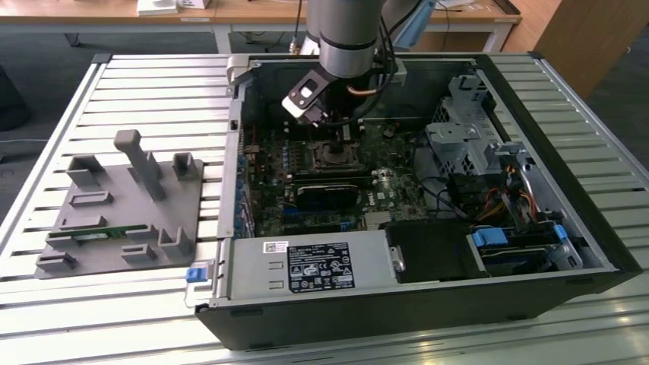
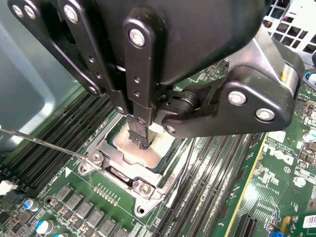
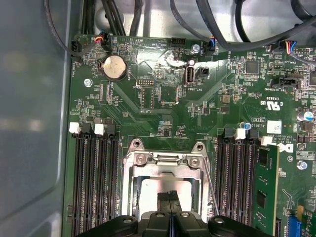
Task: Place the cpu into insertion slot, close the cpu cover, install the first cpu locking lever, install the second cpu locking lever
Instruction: 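Install the first cpu locking lever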
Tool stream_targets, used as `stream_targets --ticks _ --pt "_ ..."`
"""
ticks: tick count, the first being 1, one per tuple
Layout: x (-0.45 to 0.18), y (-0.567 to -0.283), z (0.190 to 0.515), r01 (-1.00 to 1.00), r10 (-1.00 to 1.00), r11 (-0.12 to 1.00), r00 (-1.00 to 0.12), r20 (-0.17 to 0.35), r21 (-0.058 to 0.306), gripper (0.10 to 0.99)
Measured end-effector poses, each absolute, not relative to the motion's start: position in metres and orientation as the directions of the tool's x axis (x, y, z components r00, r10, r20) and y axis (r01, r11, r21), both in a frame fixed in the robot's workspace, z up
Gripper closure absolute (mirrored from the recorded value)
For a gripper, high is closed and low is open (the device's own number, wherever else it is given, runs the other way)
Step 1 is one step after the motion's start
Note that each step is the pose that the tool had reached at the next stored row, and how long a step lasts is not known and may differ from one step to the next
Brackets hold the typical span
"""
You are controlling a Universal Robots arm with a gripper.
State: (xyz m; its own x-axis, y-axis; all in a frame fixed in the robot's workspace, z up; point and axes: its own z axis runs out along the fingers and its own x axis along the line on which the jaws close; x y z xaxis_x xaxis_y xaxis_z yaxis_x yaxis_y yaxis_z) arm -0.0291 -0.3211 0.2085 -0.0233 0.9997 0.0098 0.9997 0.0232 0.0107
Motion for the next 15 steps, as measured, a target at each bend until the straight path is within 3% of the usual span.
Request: stream_targets --ticks 15 --pt "-0.029 -0.321 0.220 1.000 1.000 0.023 -0.023 0.010 0.011 0.980"
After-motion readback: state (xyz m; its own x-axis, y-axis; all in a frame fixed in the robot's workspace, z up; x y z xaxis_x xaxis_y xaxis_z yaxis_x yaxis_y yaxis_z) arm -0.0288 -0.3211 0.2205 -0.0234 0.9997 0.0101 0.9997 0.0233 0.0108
